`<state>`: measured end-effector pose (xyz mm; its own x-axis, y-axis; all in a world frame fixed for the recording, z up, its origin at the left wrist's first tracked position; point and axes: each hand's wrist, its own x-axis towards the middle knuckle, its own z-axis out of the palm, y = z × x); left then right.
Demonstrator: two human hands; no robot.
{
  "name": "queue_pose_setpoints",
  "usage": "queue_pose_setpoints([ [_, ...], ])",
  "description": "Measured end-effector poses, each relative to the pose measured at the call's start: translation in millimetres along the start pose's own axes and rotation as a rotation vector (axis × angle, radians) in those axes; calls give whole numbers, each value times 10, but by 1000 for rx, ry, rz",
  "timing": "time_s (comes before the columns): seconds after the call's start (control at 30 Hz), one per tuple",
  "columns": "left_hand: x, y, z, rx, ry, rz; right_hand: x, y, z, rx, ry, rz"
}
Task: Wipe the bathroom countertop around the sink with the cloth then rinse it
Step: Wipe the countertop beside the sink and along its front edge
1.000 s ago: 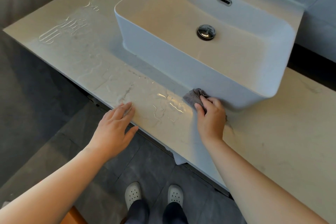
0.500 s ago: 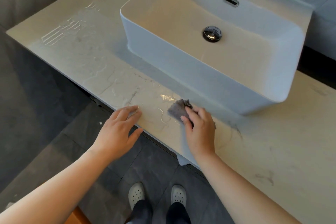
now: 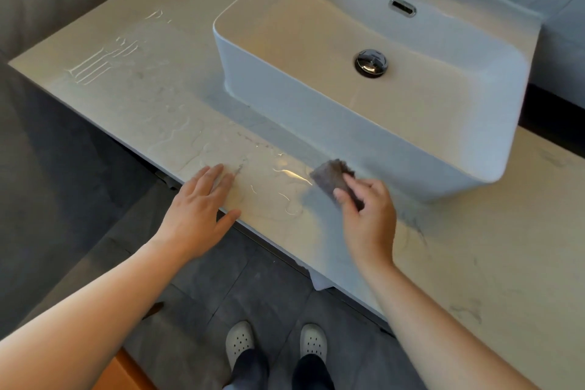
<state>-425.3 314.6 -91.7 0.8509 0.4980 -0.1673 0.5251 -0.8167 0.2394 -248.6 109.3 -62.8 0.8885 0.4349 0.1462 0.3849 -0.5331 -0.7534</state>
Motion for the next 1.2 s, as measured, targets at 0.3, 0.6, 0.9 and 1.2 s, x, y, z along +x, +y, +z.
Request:
queue_pose_setpoints([
  [0.3,-6,-92,27,12,22,33,407,281,372,-203,32,-49],
  [0.6,0,-97,68,32,21,19,280,169,550,-261,-33,-111],
  [0.9,4,-120,50,57,1,47,-472,34,548,-250,-132,-163],
  [1.2,67,-235,-43,59,-29,126,-604,-229,346,9,-286,-22],
])
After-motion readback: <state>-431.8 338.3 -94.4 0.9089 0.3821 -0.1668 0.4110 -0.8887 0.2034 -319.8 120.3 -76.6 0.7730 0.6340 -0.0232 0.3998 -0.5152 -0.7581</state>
